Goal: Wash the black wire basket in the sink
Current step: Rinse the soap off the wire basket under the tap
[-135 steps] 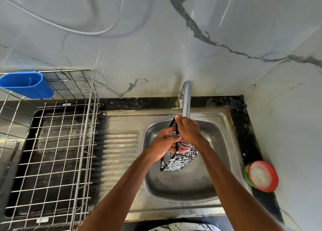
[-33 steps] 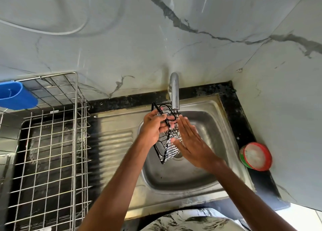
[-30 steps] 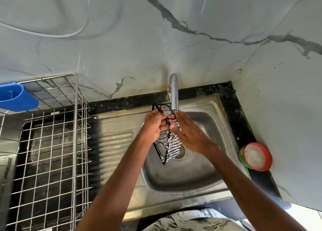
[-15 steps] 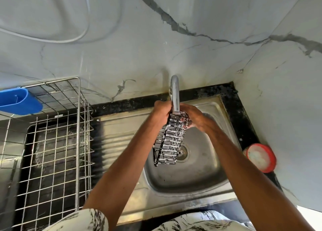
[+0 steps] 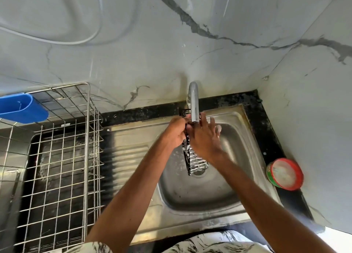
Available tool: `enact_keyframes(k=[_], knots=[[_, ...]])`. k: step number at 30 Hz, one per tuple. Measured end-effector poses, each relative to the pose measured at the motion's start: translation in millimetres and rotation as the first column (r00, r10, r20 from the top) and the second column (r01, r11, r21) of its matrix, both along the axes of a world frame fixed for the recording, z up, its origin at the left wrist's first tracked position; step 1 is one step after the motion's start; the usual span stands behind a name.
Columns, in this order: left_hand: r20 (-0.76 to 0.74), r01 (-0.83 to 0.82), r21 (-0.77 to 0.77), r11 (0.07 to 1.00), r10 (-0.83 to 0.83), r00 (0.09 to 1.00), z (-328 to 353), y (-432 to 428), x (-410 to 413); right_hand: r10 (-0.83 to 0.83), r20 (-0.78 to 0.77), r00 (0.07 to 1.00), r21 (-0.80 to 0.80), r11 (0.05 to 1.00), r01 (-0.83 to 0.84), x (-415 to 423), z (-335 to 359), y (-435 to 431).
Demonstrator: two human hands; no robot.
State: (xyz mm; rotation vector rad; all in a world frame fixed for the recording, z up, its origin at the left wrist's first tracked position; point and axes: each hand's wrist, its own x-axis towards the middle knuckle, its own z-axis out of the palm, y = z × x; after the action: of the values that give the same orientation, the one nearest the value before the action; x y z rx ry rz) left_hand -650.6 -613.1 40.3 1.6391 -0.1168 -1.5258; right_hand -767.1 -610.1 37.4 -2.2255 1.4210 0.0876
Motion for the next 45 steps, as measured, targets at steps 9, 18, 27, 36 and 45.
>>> enact_keyframes(k=[9, 18, 27, 36, 45], knots=[[-0.082, -0.112, 0.052, 0.992, 0.116, 0.99, -3, 6, 14, 0.148, 0.033, 0.988, -0.136, 0.98, -0.142, -24, -26, 10], [-0.154, -0.131, 0.125, 0.984, 0.149, 0.977, -4, 10, 16, 0.26, 0.1, 0.96, -0.147, 0.958, -0.244, -9, -4, 9], [-0.215, -0.23, 0.095, 0.968, 0.246, 0.945, -12, 21, 27, 0.368, 0.11, 0.923, 0.071, 0.924, -0.376, 7, 4, -22], [-0.195, -0.276, 0.125, 0.953, 0.296, 0.935, -19, 42, 40, 0.577, 0.097, 0.811, -0.025, 0.816, -0.577, 6, -10, 18], [-0.291, -0.463, 0.084, 0.882, 0.466, 0.835, 3, 34, 23, 0.515, 0.093, 0.852, -0.095, 0.856, -0.508, -12, -7, 14]])
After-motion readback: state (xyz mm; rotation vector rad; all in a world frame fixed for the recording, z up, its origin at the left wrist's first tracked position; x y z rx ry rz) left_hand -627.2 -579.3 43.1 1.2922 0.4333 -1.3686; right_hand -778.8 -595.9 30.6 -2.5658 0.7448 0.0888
